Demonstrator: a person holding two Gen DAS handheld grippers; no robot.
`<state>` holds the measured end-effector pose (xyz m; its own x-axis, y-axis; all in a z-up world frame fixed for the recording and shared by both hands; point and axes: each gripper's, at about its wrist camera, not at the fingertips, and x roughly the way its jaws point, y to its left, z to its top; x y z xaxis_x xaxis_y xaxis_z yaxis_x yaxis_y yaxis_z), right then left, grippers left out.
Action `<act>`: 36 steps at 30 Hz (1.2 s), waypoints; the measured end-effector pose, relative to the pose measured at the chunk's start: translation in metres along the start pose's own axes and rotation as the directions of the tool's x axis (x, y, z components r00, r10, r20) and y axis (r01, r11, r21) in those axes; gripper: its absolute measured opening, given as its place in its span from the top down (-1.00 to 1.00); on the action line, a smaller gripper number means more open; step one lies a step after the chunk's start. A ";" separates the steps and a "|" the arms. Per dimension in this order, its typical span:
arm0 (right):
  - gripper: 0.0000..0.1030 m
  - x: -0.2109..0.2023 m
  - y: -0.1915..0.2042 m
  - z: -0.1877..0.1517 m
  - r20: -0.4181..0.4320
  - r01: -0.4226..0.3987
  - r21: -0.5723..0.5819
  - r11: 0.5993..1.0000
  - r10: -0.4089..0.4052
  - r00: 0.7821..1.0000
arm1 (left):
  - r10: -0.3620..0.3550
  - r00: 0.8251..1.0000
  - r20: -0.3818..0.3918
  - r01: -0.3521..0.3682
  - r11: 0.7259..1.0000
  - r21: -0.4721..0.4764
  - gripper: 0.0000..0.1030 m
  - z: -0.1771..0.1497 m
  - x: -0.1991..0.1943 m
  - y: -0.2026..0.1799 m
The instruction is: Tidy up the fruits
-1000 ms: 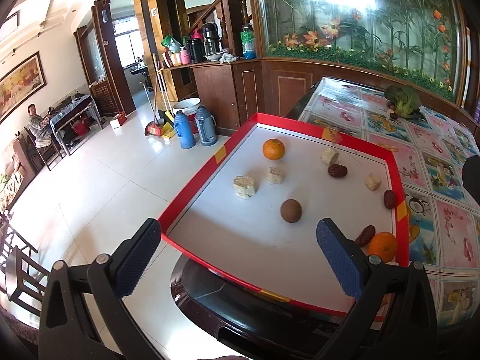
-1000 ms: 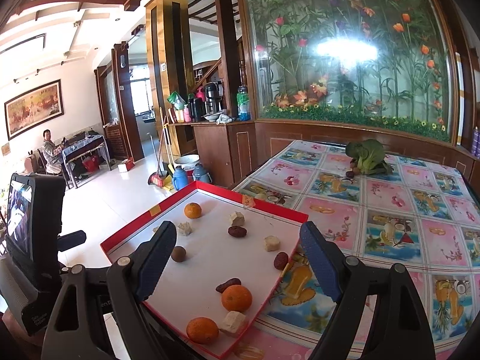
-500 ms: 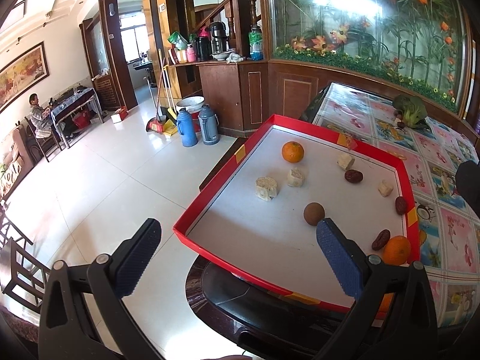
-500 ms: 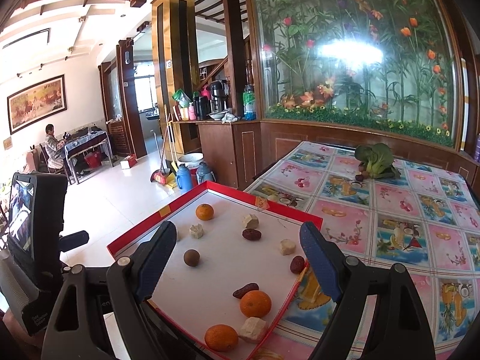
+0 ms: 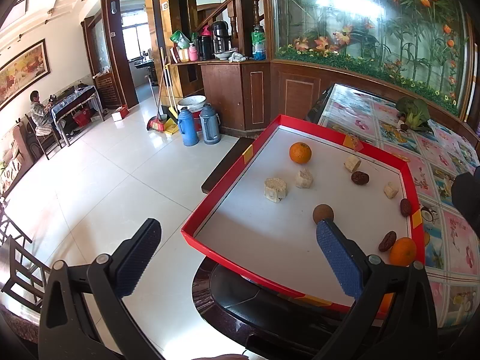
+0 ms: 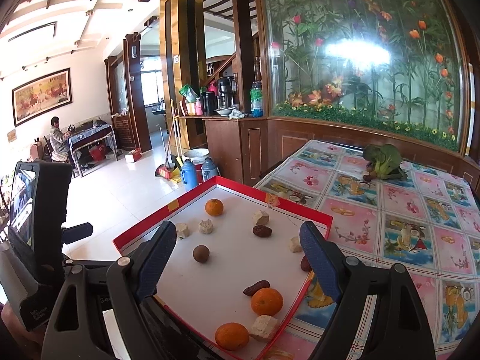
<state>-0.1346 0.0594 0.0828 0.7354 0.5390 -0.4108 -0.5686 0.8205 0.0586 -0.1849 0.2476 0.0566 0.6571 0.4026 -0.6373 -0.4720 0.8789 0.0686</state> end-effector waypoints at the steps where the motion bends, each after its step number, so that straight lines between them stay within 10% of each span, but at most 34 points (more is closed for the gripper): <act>1: -0.64 0.000 0.000 0.000 0.004 0.001 0.002 1.000 -0.001 1.000 | -0.003 1.000 0.002 0.003 1.000 0.004 -1.00 0.000 0.000 0.001; 36: -0.64 -0.014 -0.018 0.000 0.041 0.003 0.039 0.999 -0.005 0.999 | -0.037 0.999 -0.009 0.037 0.999 0.025 -1.00 -0.002 -0.012 -0.012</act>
<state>-0.1348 0.0376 0.0873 0.7523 0.5425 -0.3738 -0.5517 0.8289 0.0925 -0.1890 0.2317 0.0618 0.6689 0.3679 -0.6460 -0.4327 0.8993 0.0642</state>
